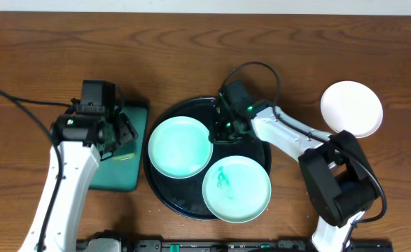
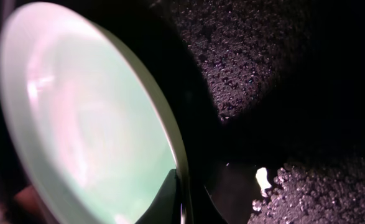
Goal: Clean dirty plates on tray and stack at the side
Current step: 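Return the sponge to the basin with the left gripper and release, then lift the green plate off the tray with the right gripper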
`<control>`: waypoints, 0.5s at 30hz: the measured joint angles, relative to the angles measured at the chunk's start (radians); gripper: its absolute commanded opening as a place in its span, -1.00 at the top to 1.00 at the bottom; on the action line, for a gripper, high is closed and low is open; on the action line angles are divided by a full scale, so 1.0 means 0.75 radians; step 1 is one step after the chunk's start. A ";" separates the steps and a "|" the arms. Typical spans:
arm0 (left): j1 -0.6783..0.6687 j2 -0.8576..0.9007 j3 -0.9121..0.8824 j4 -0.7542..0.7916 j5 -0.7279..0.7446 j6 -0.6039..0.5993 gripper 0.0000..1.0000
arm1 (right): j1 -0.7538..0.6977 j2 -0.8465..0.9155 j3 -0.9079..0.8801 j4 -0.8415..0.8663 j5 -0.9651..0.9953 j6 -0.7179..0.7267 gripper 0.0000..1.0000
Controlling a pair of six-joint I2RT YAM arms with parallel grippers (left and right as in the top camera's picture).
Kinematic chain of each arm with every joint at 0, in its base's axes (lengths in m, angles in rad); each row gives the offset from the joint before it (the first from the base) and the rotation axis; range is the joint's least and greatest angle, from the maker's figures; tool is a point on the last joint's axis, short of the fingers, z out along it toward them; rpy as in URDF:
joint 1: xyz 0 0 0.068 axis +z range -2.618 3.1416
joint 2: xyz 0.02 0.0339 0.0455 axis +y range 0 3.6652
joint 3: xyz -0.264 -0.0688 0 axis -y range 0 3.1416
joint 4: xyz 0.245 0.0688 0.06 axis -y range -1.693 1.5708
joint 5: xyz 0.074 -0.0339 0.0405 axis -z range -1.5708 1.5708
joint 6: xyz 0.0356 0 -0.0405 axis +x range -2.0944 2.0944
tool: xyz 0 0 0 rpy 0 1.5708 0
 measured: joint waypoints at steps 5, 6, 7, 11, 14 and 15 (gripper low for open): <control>0.000 -0.058 0.000 -0.045 0.034 -0.001 -0.60 | -0.095 0.000 0.000 -0.011 -0.176 0.011 0.97; 0.000 -0.059 0.000 -0.047 0.039 0.000 -0.60 | -0.107 0.000 0.000 -0.017 -0.190 0.011 0.97; 0.000 -0.059 0.000 -0.048 0.042 -0.001 -0.60 | -0.119 0.000 0.000 -0.021 -0.200 0.011 0.97; 0.000 -0.059 0.000 -0.049 0.053 -0.001 -0.60 | -0.143 0.000 0.000 -0.033 -0.212 0.010 0.88; 0.000 -0.059 0.000 -0.049 0.054 0.000 -0.60 | -0.142 0.000 0.000 -0.041 -0.196 0.008 0.33; 0.000 -0.059 0.000 -0.049 0.055 0.000 -0.60 | -0.141 0.000 0.000 -0.041 -0.187 0.007 0.11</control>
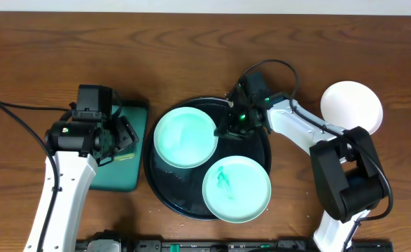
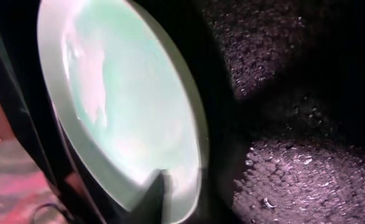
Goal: Clean dirty plates on tray and stack at the side
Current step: 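Lift the green plate off the tray with the right gripper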
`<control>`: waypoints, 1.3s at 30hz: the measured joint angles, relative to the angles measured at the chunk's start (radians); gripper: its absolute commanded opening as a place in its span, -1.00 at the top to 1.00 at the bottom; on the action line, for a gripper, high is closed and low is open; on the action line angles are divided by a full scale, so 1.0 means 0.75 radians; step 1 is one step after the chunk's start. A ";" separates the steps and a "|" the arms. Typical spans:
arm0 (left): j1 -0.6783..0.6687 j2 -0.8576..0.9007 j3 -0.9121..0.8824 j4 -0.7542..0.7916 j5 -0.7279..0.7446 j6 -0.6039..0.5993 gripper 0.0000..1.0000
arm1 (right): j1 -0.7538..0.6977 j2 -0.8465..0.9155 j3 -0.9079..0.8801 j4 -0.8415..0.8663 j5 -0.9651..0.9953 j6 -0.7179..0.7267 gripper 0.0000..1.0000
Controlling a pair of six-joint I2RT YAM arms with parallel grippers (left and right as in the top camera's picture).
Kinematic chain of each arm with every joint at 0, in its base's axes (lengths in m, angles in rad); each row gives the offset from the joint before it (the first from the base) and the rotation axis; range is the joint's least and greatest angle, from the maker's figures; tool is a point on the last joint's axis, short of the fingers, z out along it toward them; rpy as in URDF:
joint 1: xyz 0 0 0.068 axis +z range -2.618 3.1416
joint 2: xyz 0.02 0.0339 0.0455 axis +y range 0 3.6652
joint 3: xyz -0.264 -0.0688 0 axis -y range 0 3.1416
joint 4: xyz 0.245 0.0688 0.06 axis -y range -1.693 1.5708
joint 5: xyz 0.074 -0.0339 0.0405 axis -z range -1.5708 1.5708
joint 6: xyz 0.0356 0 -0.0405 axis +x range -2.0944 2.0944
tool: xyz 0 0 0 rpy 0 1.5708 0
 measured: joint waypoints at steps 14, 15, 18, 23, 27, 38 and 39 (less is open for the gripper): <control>0.000 0.000 0.000 0.001 0.003 0.000 -0.61 | 0.187 0.000 0.000 0.118 0.318 -0.060 0.29; 0.000 0.000 0.000 0.001 0.003 0.000 -0.61 | 0.201 0.000 -0.001 0.128 0.340 -0.057 0.32; 0.000 0.000 0.000 0.000 0.003 0.001 -0.61 | 0.232 0.000 -0.001 0.135 0.417 -0.029 0.40; 0.000 0.000 0.000 0.001 0.003 0.001 -0.61 | 0.250 0.000 -0.003 0.135 0.512 0.034 0.53; 0.000 0.000 0.000 0.000 0.003 0.001 -0.61 | 0.250 0.011 -0.005 0.143 0.556 0.068 0.80; 0.000 0.000 0.000 -0.001 0.003 0.001 -0.61 | 0.248 0.048 0.009 0.165 0.551 0.111 0.97; 0.000 0.000 0.000 -0.001 0.003 0.002 -0.61 | 0.248 0.048 0.009 0.165 0.551 0.111 0.97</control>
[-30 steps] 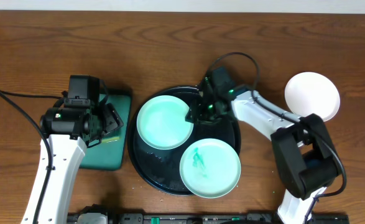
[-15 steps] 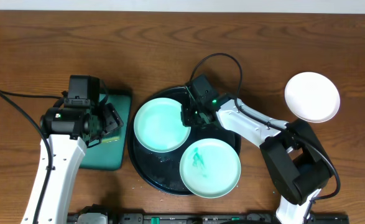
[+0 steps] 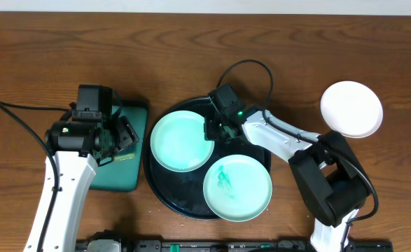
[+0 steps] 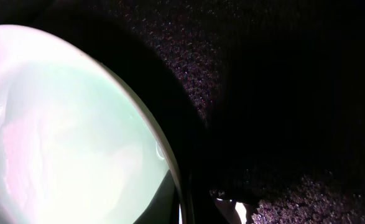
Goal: Clean dirty plates on tray and stack at the side
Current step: 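Lift the green plate off the tray with the right gripper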
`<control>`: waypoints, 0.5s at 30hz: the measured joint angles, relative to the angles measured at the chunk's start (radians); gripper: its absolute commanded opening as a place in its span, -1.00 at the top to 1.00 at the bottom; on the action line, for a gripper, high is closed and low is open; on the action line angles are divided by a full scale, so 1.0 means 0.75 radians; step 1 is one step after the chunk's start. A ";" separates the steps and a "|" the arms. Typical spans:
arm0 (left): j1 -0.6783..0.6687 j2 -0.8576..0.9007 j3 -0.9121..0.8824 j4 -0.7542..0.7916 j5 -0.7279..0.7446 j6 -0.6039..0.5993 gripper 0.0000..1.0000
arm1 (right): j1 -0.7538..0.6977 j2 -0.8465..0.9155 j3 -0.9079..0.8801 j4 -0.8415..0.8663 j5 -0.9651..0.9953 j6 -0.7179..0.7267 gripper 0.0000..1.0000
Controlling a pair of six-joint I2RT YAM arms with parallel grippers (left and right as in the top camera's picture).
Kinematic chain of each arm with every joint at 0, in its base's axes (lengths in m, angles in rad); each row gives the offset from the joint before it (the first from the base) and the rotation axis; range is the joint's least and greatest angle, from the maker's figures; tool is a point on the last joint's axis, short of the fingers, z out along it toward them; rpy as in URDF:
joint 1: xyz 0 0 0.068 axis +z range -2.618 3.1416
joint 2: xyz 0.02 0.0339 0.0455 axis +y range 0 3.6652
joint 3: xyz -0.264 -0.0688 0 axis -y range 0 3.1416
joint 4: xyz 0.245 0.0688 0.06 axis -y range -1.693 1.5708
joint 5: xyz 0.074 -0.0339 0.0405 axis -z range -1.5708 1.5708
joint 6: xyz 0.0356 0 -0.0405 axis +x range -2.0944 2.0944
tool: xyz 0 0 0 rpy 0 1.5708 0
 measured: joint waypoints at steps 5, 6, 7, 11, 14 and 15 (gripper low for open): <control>0.000 0.000 0.000 -0.006 0.000 -0.001 -0.61 | -0.004 0.000 0.002 -0.004 -0.015 -0.004 0.97; 0.000 0.000 0.000 -0.007 0.001 -0.001 -0.61 | -0.005 0.000 0.002 -0.004 -0.024 -0.007 0.96; 0.000 0.000 0.000 -0.009 0.001 0.000 -0.61 | -0.006 -0.001 0.002 -0.006 -0.034 -0.013 0.96; 0.000 0.000 0.000 -0.011 0.000 -0.001 -0.61 | -0.028 -0.002 0.002 -0.031 -0.113 -0.021 0.96; 0.000 0.000 0.000 -0.012 0.000 0.000 -0.61 | -0.045 -0.007 -0.009 -0.060 -0.208 -0.017 0.97; 0.000 0.000 0.000 -0.013 0.001 -0.001 -0.61 | -0.051 -0.010 -0.015 -0.068 -0.239 -0.013 0.97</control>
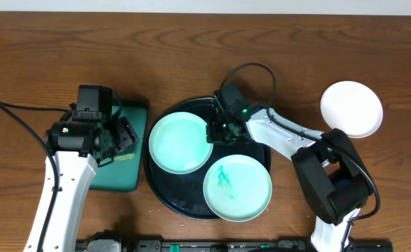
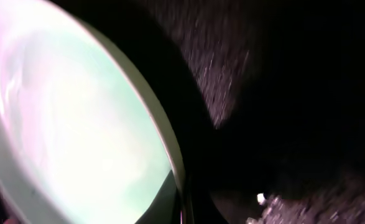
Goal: Clean dirty plates on tray and stack at the side
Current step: 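Lift the green plate off the tray with the right gripper, then carry the green plate right and stack it on the white plate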
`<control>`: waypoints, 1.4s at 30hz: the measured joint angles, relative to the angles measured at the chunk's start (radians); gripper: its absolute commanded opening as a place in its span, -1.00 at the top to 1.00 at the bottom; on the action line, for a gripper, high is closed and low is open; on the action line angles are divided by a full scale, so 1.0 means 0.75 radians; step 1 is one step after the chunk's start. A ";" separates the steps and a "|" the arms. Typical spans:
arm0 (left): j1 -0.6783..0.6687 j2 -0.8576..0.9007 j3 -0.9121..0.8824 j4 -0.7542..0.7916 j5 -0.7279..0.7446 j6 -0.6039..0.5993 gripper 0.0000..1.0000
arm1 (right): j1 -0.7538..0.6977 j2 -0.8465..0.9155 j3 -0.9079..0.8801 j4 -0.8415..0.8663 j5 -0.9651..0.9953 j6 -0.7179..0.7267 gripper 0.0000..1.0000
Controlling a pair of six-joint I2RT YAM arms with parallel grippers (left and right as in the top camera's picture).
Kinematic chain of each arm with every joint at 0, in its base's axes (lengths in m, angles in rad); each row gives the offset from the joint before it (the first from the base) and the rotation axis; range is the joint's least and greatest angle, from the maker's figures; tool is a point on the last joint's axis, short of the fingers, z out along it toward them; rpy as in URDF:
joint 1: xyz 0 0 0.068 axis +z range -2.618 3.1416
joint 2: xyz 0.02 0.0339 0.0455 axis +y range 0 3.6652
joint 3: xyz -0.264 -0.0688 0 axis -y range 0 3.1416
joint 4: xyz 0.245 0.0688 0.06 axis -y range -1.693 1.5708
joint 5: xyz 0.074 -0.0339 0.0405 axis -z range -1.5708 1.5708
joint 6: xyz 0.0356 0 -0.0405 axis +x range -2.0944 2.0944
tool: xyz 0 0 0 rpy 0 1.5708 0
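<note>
Two pale green plates lie on the round black tray (image 1: 164,190). One plate (image 1: 179,142) (image 2: 76,124) is at the tray's left and looks clean. The other plate (image 1: 237,187), at the front right, carries a green smear. My right gripper (image 1: 218,131) (image 2: 183,200) is shut on the left plate's right rim, and one finger (image 2: 160,202) lies on its upper face. My left gripper (image 1: 117,133) hangs over a dark green pad (image 1: 124,171) left of the tray. Its jaw state is unclear from above.
A white plate (image 1: 351,108) sits on the wooden table (image 1: 191,56) at the far right. The right arm's cable loops over the tray's back edge. The green pad lies close against the tray's left side.
The right gripper still pinches the left plate's rim. It has shifted a touch to the right and the wrist has turned a little. The left arm has not moved.
First my right gripper held the left plate's right rim on the tray. Half a second later it was farther right and back, with the plate shifted that way. By 0.5 s ago gripper and plate were back to the left, where they remain.
</note>
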 measured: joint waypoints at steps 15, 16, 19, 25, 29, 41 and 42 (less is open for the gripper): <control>0.000 0.000 0.000 -0.001 -0.001 0.001 -0.61 | -0.235 -0.012 -0.010 0.109 -0.381 -0.053 0.97; 0.000 0.000 0.000 -0.001 -0.001 0.001 -0.61 | -0.249 -0.012 -0.010 0.131 -0.398 -0.070 0.97; 0.000 0.000 0.000 -0.001 0.000 0.001 -0.62 | -0.284 -0.014 -0.010 0.196 -0.430 -0.126 0.97; 0.000 0.000 0.000 -0.002 0.000 0.005 -0.62 | -0.315 -0.024 -0.010 0.248 -0.384 -0.234 0.97; 0.000 0.000 0.000 -0.001 -0.001 0.005 -0.62 | -0.317 -0.086 -0.010 0.188 -0.233 -0.304 0.97; 0.000 0.000 0.000 -0.001 -0.001 0.005 -0.61 | -0.316 -0.519 -0.011 -0.096 0.278 -0.540 0.97; 0.000 0.000 0.000 -0.002 0.000 0.005 -0.62 | -0.316 -0.540 -0.010 -0.117 0.322 -0.562 0.97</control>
